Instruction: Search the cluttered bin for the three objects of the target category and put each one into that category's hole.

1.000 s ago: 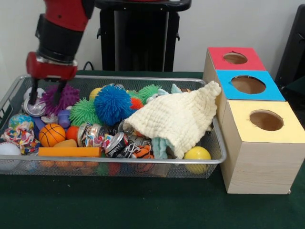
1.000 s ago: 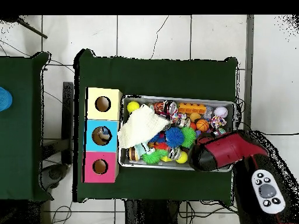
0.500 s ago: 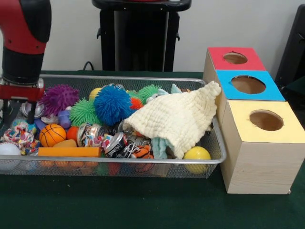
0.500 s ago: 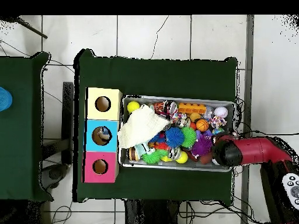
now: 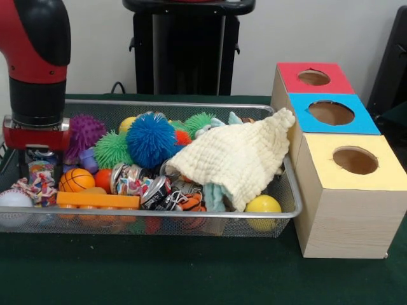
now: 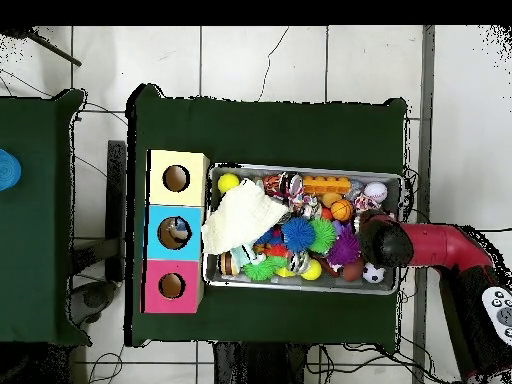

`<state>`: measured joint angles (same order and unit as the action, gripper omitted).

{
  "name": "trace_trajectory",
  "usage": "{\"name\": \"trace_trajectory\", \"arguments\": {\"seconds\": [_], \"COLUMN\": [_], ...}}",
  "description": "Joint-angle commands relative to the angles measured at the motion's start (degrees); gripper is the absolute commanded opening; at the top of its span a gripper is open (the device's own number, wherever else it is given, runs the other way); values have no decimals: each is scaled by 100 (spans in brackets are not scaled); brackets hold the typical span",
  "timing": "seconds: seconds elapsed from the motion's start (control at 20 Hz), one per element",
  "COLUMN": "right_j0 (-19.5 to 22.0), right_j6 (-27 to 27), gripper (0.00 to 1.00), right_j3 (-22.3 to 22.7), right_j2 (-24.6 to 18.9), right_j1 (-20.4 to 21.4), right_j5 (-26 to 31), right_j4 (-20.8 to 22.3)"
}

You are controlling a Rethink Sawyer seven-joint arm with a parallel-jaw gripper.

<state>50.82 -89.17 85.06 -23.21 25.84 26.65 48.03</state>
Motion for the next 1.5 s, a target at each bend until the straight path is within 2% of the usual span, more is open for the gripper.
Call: {"name": "trace_trajectory", "arguments": {"seconds": [0.05,0.4,0.55,0.7,0.95,1.2,1.5], "right_j0": [-180,146,30,-108,-386,-295,-546], "right_j6": [-601,-240,-554,-900,-1056,-1155,-1466], "gripper": [100,100,100,100,100,100,100], "right_j3": [396,502,599,730,929,1423,1786], "right_j2": [-38,-274,-158,-30,164,-10,133], "right_j1": [-814,-1460,-1487,-1429,-1077,-794,-467], "right_j5": [885,475,262,239,707,1052,1253], "right_j4": [-875,-1421,-1638,-2011,-2546,-3350,-4093]}}
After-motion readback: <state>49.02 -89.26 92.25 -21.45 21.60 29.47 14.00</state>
